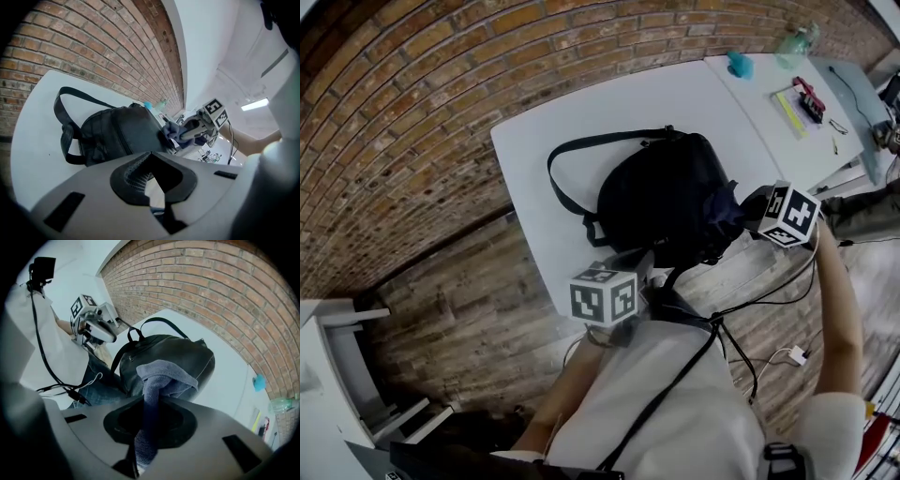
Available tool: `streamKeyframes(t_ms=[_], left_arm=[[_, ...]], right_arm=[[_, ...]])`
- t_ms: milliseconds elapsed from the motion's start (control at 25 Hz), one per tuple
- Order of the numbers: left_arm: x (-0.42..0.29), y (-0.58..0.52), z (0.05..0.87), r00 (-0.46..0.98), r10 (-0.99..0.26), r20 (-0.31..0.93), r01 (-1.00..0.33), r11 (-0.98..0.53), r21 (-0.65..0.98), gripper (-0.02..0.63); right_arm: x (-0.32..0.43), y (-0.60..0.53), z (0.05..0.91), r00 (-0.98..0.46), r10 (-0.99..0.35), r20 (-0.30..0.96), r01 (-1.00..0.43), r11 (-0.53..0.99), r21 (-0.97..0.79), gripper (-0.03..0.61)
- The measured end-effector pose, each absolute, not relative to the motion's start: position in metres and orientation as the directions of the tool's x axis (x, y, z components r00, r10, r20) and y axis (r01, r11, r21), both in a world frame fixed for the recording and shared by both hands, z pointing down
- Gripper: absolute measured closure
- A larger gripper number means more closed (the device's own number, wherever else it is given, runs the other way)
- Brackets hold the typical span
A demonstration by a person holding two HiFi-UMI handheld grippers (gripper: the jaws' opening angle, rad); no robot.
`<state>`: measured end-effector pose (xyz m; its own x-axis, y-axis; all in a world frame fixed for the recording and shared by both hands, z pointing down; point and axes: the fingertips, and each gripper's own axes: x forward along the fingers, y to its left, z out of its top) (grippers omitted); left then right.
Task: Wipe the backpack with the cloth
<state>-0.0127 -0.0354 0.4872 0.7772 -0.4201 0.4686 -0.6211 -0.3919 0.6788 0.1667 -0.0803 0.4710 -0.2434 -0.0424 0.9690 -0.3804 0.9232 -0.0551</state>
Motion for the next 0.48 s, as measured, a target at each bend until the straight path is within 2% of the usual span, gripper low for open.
streamKeyframes(t_ms=[160,480], left_arm=[[-0.005,-0.031,0.486,0.800,-0.390,0.456,-0.596,-0.436,0.674,0.608],[-0.002,-0.031,0.486,0.790,-0.411,0.455,-0.604,-0.388,0.697,0.609]], right_arm=[[0.152,-0.117,0.453,-0.239,-0.137,0.961,-0.379,0.925,0.037,0.523],[0.120,-0.181,0.452,-0.203,-0.204,0.958,-0.309,0.941,0.135,0.523]])
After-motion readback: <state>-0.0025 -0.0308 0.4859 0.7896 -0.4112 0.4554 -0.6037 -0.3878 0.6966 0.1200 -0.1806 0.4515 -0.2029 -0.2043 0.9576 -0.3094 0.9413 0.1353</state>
